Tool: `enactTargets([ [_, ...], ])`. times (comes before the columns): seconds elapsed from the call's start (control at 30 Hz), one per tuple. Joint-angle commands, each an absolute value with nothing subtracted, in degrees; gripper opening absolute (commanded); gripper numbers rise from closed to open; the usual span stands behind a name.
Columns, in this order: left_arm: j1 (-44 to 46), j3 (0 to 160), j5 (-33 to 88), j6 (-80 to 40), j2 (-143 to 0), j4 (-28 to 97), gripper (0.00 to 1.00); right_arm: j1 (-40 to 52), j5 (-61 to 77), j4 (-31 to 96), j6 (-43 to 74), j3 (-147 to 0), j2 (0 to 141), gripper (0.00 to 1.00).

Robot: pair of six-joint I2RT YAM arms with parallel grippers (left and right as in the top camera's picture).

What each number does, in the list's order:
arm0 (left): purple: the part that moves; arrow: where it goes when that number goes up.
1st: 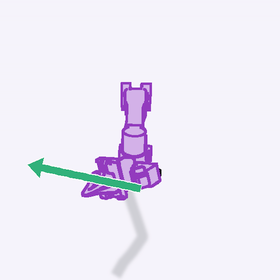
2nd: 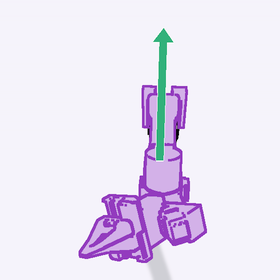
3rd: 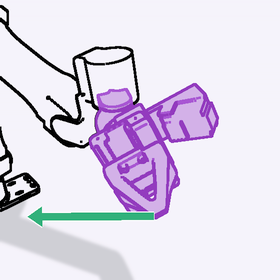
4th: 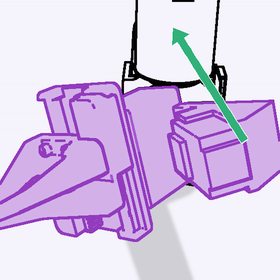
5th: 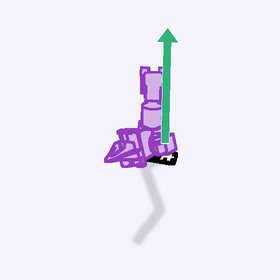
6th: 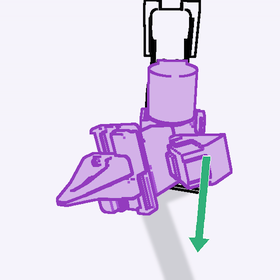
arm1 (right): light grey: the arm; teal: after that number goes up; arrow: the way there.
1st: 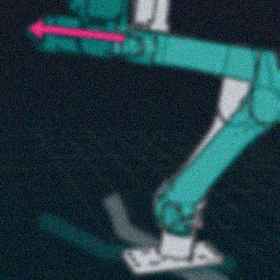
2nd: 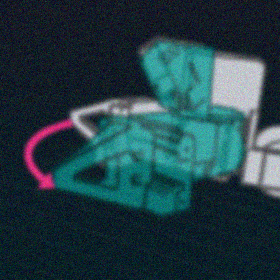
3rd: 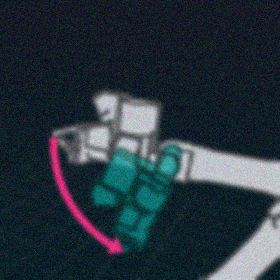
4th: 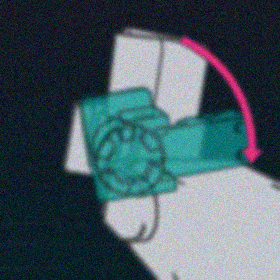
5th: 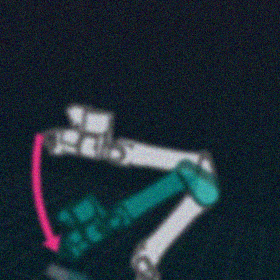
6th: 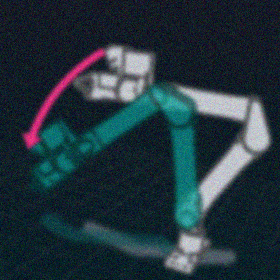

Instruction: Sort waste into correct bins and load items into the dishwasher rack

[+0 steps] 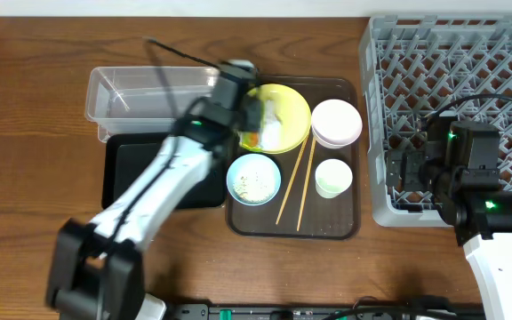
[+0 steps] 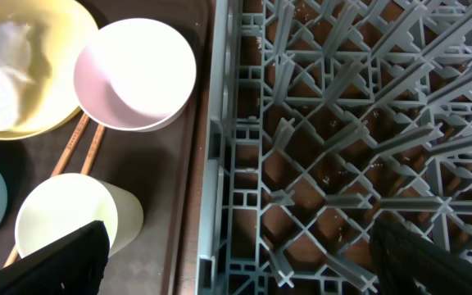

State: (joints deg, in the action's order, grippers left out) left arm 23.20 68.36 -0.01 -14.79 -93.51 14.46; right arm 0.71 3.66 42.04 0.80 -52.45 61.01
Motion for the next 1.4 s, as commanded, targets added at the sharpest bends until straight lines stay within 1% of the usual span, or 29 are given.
enactTargets([
  [0.0, 18.63, 69.56, -0.71, -14.46, -91.57, 13.96, 0.24, 1.37, 4.1, 42.04, 0.16, -53.6, 61.1, 0.99],
  [0.2, 13.32, 69.56, 1.1, -15.33, -91.31, 13.5, 0.24, 1.37, 4.1, 42.09, 0.16, -53.6, 61.08, 0.99],
  [0.23, 13.3, 69.56, 2.94, -15.33, -91.31, 13.72, 0.27, 1.37, 4.1, 42.09, 0.16, -53.6, 61.1, 0.99],
  [0.27, 13.34, 69.56, 4.71, -15.31, -91.31, 14.02, 0.36, 1.37, 4.1, 42.09, 0.16, -53.6, 61.1, 0.99],
  [0.3, 13.67, 69.56, 6.57, -15.31, -91.31, 14.52, 0.36, 1.37, 4.1, 42.09, 0.16, -53.6, 61.1, 0.99],
  [0.33, 14.2, 69.56, 7.73, -15.31, -91.31, 15.07, 0.36, 1.37, 4.1, 42.06, 0.16, -53.6, 61.1, 0.99],
  [0.37, 14.96, 69.56, 8.43, -15.29, -91.31, 15.88, 0.39, 1.37, 4.1, 42.06, 0.14, -53.6, 61.1, 0.99],
  [0.53, 20.51, 68.29, 8.32, -11.49, -91.96, 18.5, 0.56, 1.37, 4.1, 42.13, 0.16, -53.58, 61.1, 0.99],
  [0.63, 23.68, 68.05, 7.68, -9.87, -93.97, 18.83, 0.58, 1.37, 4.1, 42.09, 0.16, -53.58, 61.1, 0.99],
  [0.77, 27.4, 68.05, 3.84, -9.87, -98.72, 17.08, 0.59, 1.37, 4.1, 42.15, 0.16, -53.58, 61.1, 0.99],
  [0.83, 28.71, 68.05, 1.13, -9.85, -101.47, 15.25, 0.64, 1.37, 4.1, 42.26, 0.16, -53.58, 61.1, 0.99],
  [0.93, 29.91, 68.05, -2.7, -9.87, -105.51, 12.38, 0.64, 1.37, 4.1, 42.26, 0.16, -53.58, 61.1, 0.99],
  [1.0, 30.09, 68.05, -3.11, -9.85, -107.85, 10.92, 0.66, 1.37, 4.1, 42.28, 0.16, -53.58, 61.1, 0.99],
  [1.2, 30.09, 68.05, -6.35, -9.87, -111.83, 10.59, 0.65, 1.37, 4.12, 42.3, 0.16, -53.56, 61.1, 0.99],
  [1.27, 30.09, 68.05, -6.96, -9.87, -112.12, 10.61, 0.58, 1.37, 4.1, 42.3, 0.16, -53.56, 61.1, 0.99],
  [1.37, 30.09, 68.05, -6.94, -9.89, -112.12, 10.68, 0.38, 1.37, 4.1, 42.35, 0.16, -53.56, 61.1, 0.99],
])
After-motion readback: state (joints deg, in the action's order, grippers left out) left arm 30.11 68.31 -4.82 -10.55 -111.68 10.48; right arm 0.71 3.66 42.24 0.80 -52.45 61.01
